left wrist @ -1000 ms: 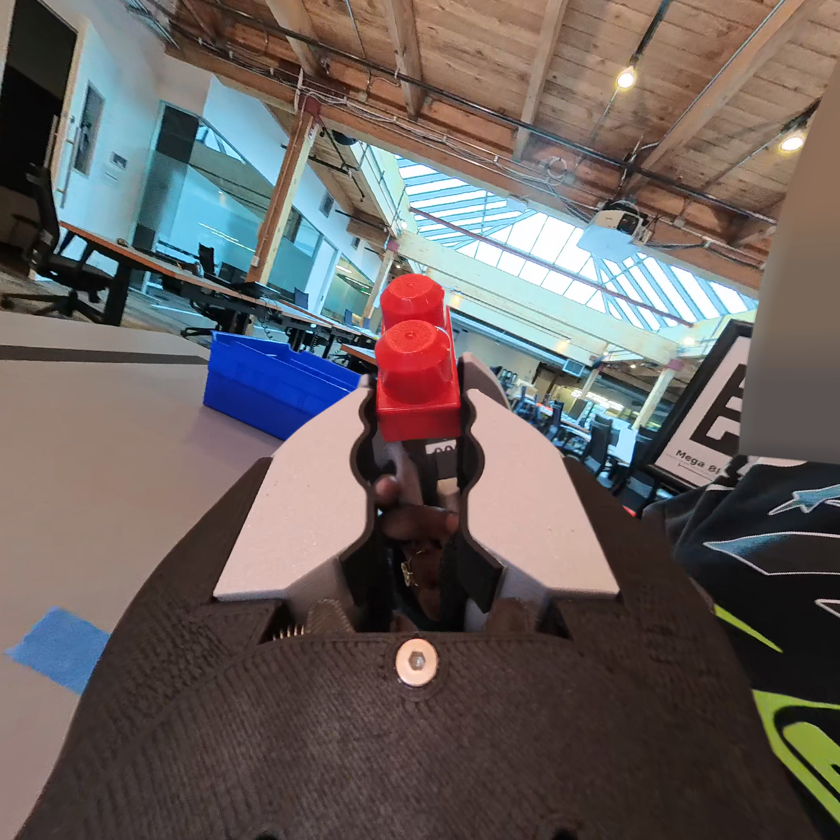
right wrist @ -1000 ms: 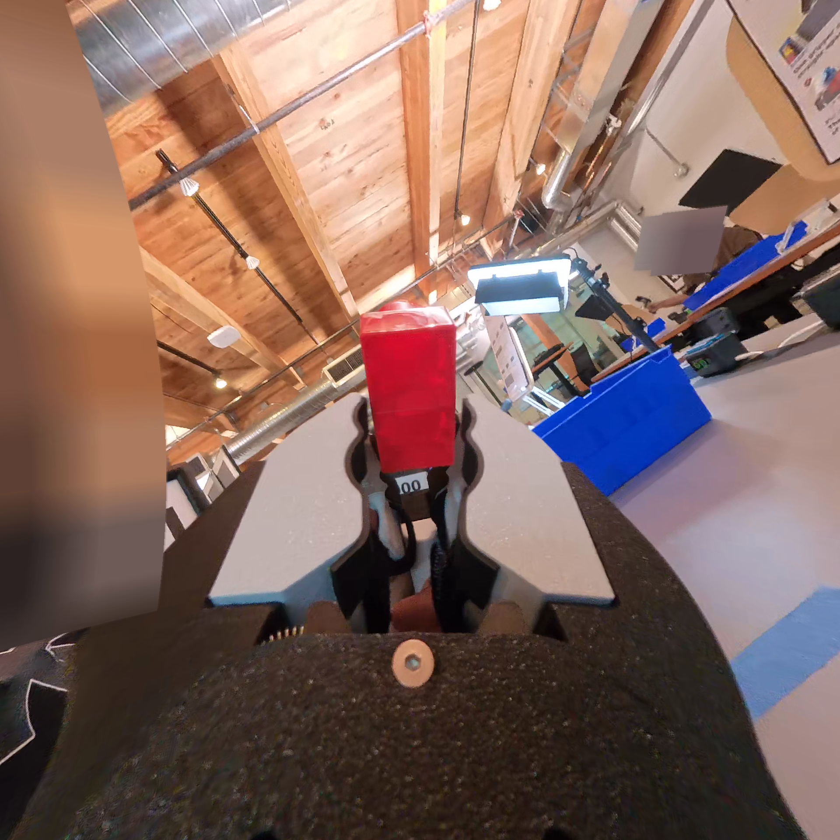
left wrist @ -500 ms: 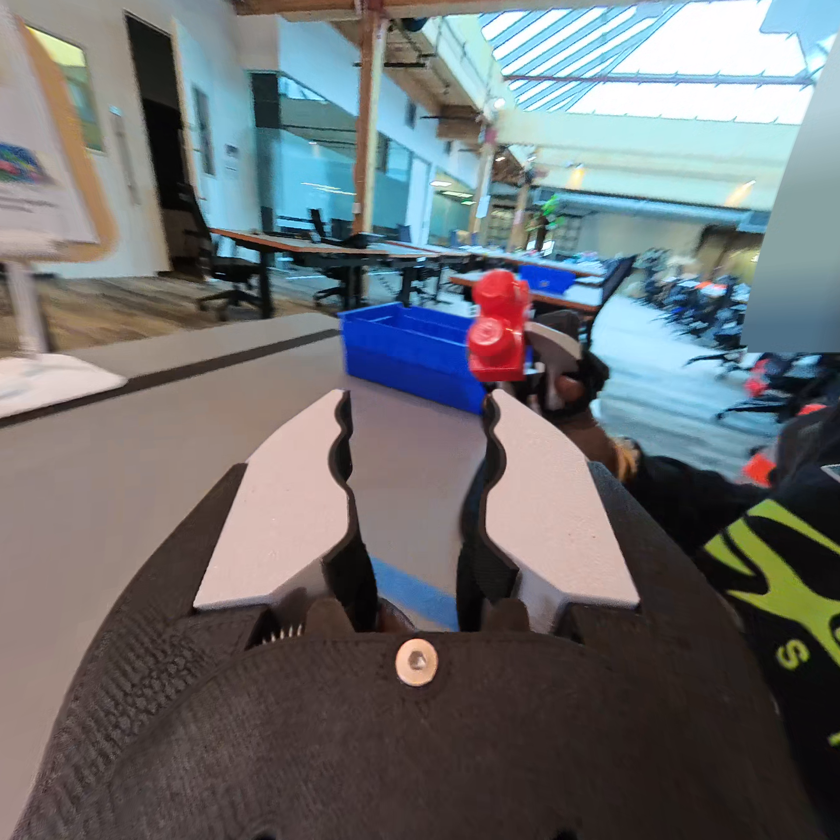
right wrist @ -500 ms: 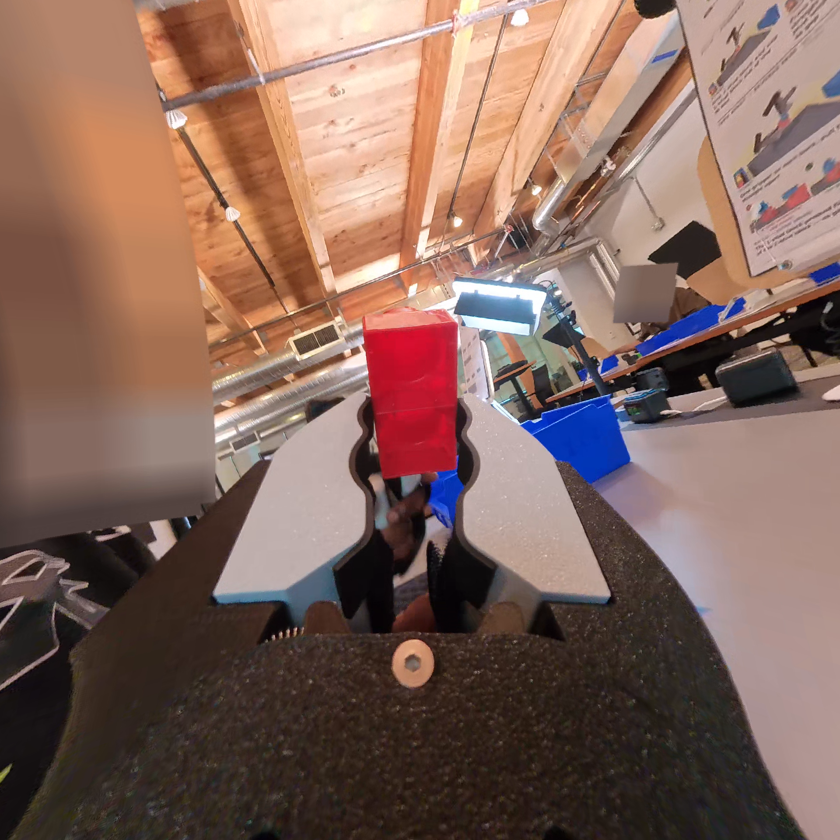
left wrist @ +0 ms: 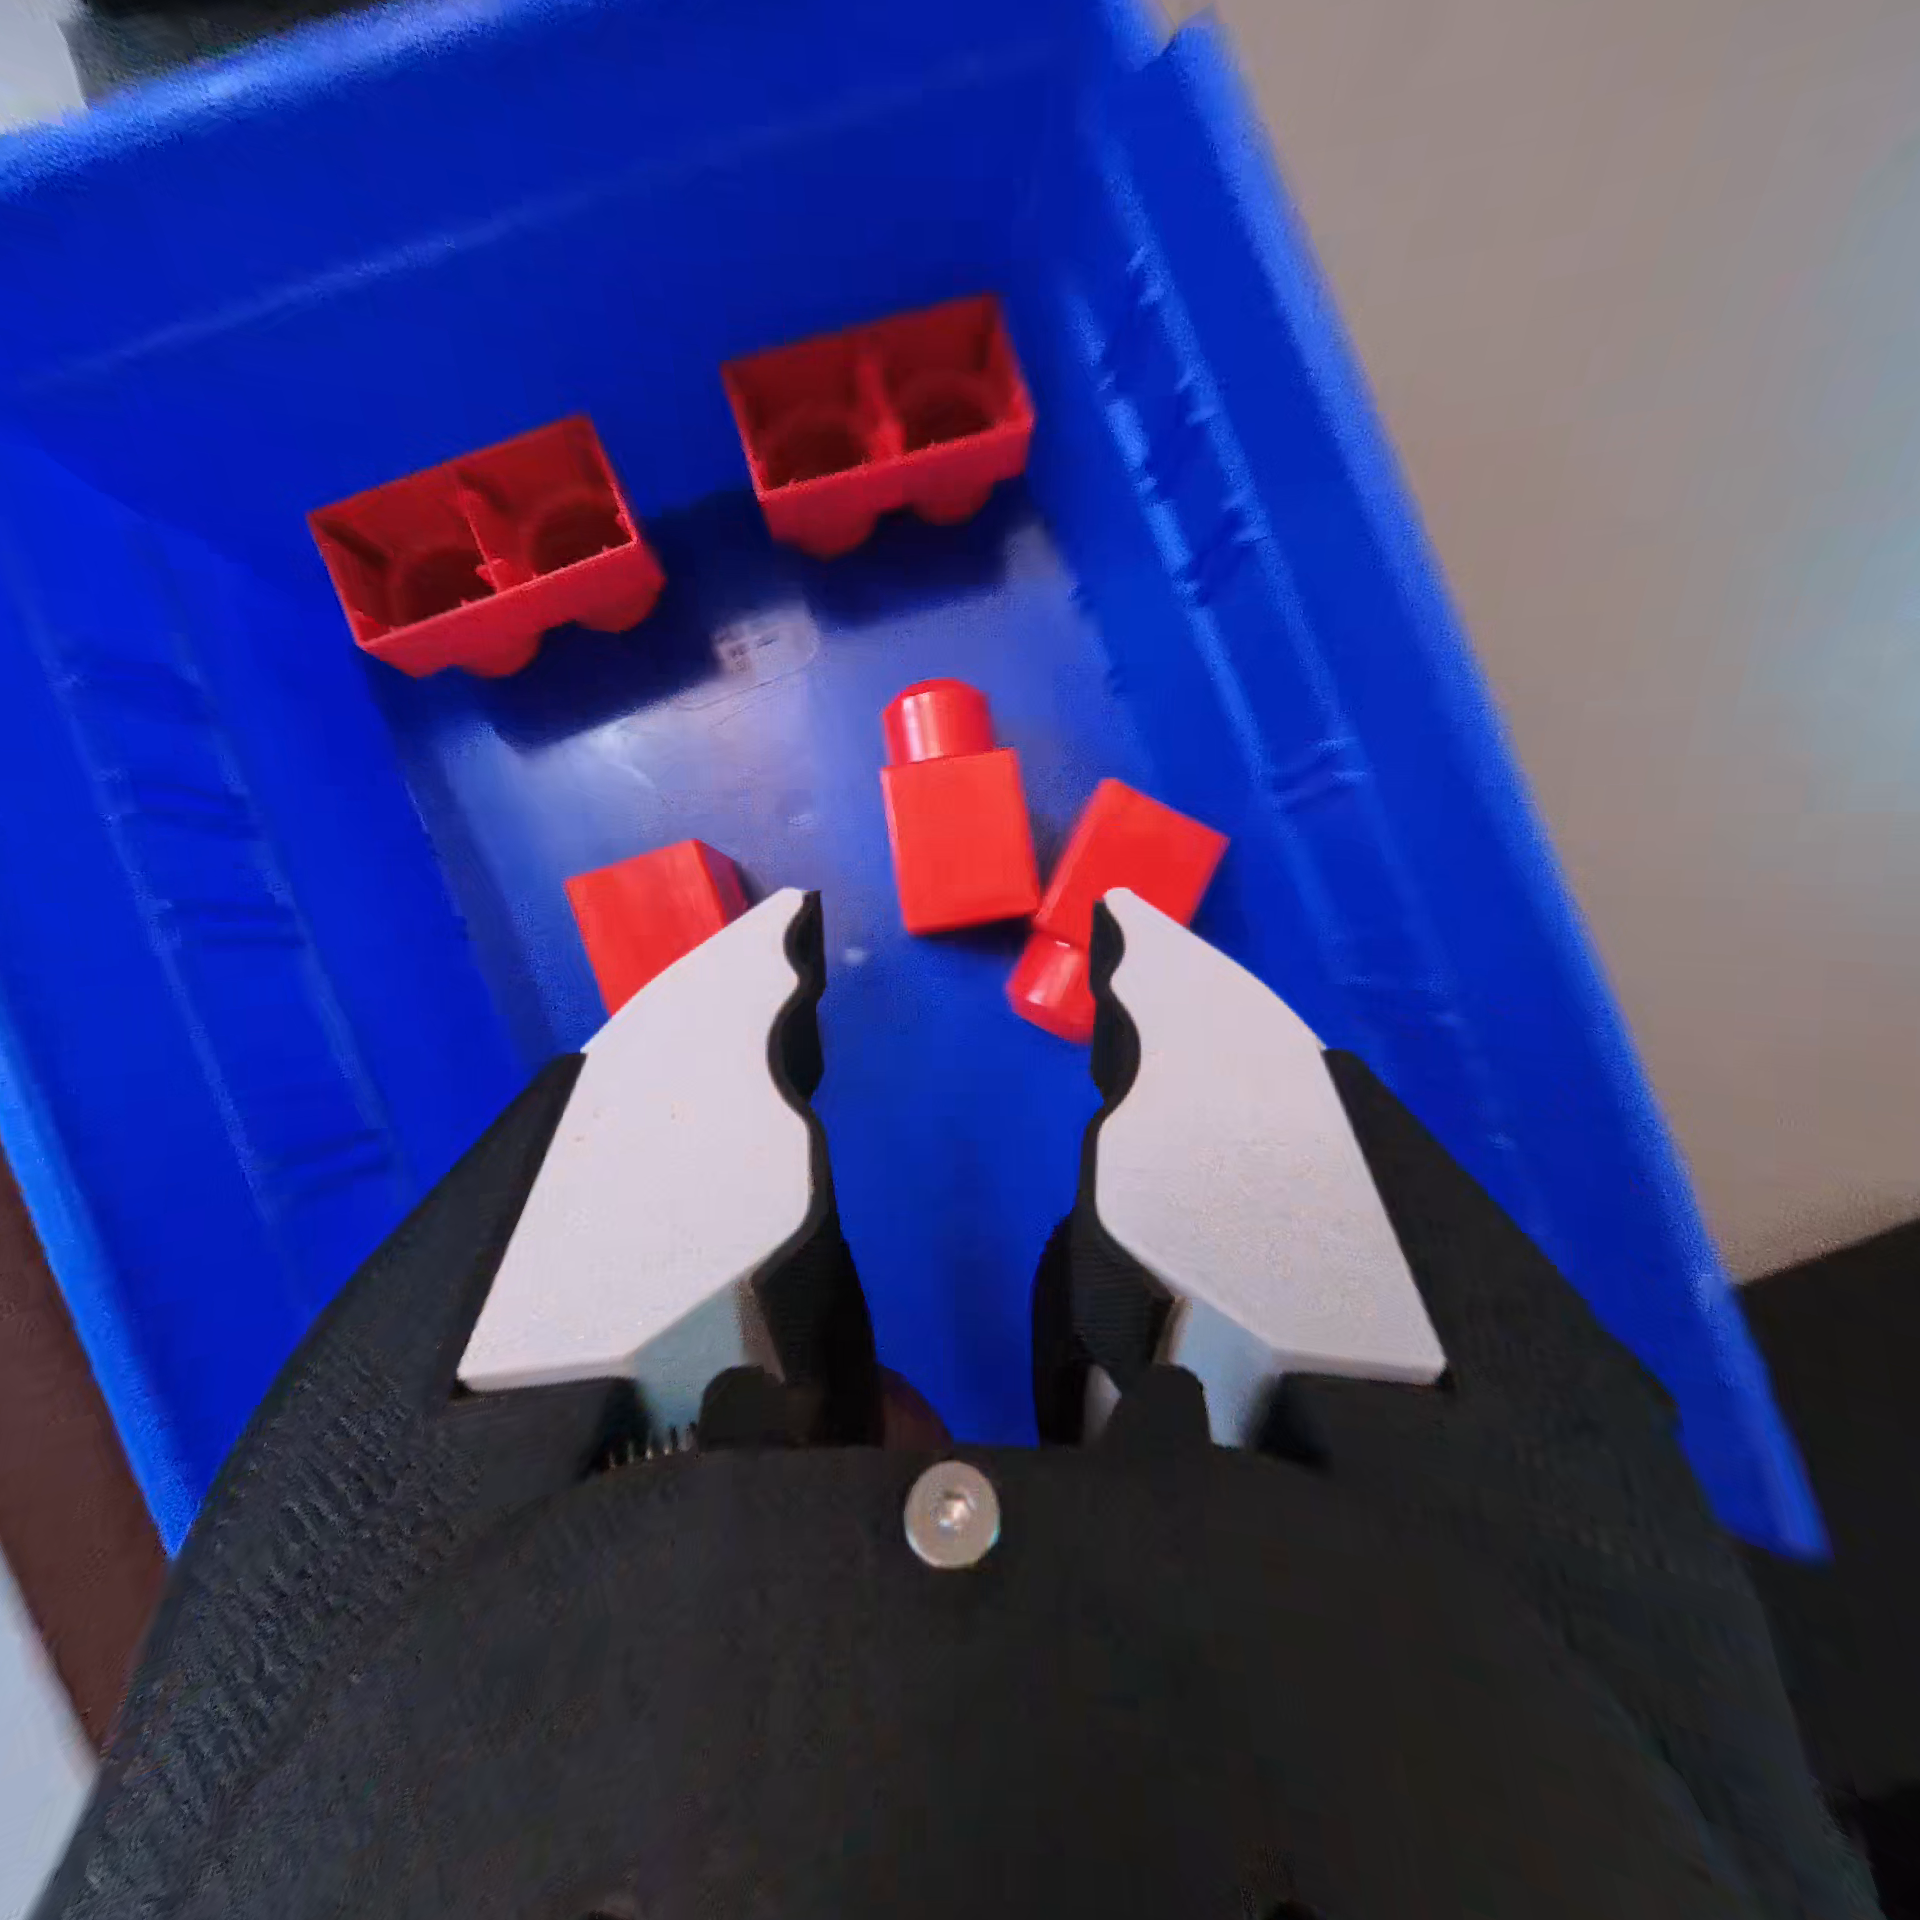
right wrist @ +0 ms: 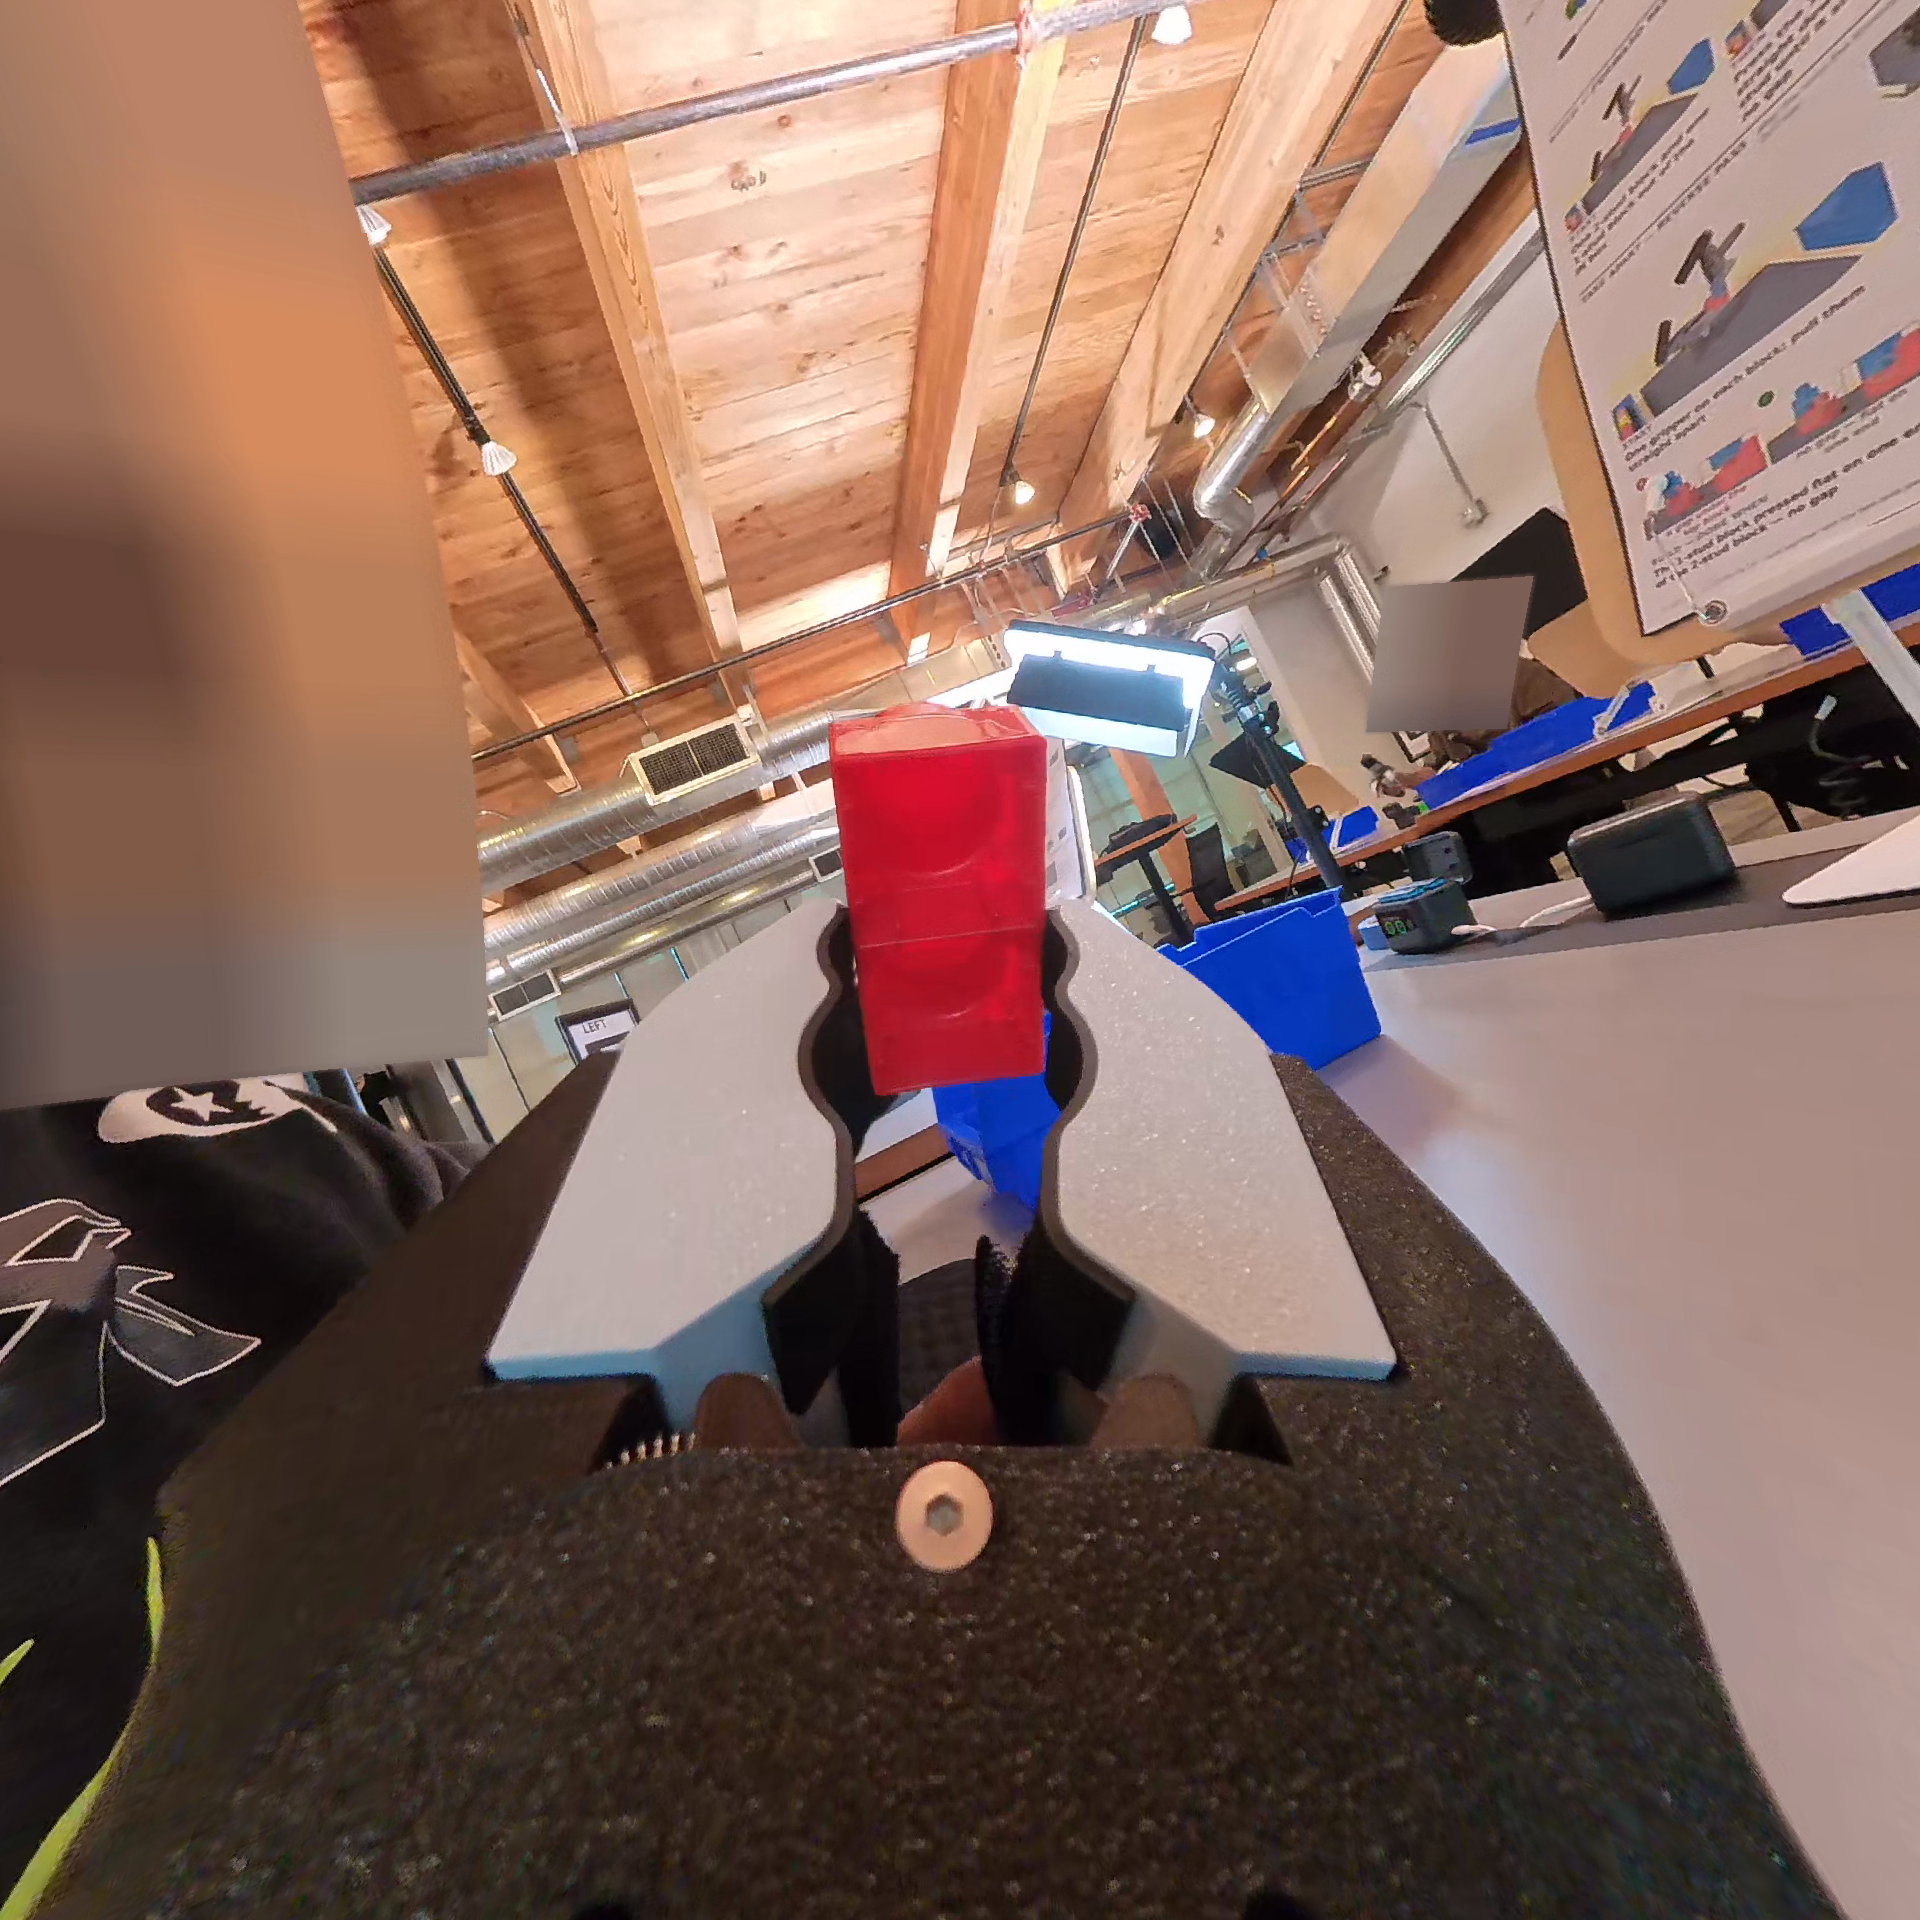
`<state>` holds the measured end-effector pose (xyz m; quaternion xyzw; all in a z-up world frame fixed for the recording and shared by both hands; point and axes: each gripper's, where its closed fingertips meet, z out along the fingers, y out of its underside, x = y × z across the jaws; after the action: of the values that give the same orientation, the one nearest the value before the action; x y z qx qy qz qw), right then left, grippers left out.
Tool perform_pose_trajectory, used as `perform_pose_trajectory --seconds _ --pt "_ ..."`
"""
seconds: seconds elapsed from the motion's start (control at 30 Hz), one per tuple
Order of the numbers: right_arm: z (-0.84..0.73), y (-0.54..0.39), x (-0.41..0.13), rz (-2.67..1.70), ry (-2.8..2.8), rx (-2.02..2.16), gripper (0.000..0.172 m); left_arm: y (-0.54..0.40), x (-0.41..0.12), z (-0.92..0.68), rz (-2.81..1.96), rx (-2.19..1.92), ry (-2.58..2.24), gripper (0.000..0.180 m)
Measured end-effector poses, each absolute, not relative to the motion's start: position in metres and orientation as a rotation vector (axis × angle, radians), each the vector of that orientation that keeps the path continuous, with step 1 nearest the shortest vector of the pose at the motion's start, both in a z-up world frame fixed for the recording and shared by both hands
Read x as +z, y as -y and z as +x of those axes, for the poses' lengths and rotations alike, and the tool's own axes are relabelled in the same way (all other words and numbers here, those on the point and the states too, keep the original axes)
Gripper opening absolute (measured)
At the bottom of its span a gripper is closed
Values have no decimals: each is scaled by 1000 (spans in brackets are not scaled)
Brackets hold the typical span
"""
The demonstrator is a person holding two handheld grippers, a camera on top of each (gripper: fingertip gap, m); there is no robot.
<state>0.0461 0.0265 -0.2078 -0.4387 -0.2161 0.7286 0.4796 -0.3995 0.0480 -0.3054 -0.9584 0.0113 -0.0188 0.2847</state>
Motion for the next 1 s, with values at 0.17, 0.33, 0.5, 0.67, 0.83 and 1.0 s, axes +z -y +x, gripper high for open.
perform_pose_trajectory --seconds 0.17,0.33,0.5,0.67,0.83,1.0 --pt "47 -31 -210 -1086 509 1763 35 -84 -331 -391 -2743 -168 -81 50" --pt "47 -32 -212 -1097 513 1743 34 -92 -353 -392 -2904 -218 -64 46" --pt "50 -36 -212 -1101 487 1738 35 -85 -370 -400 -3014 -127 -97 41" --pt "47 -35 -214 -1109 508 1721 35 -85 -361 -398 -2932 -154 -125 36" --pt "47 -34 -213 -1105 511 1725 34 -107 -296 -396 -2422 -148 -64 35" --pt "45 -33 -213 -1103 520 1728 34 -92 -187 -338 -1683 -446 -47 35"
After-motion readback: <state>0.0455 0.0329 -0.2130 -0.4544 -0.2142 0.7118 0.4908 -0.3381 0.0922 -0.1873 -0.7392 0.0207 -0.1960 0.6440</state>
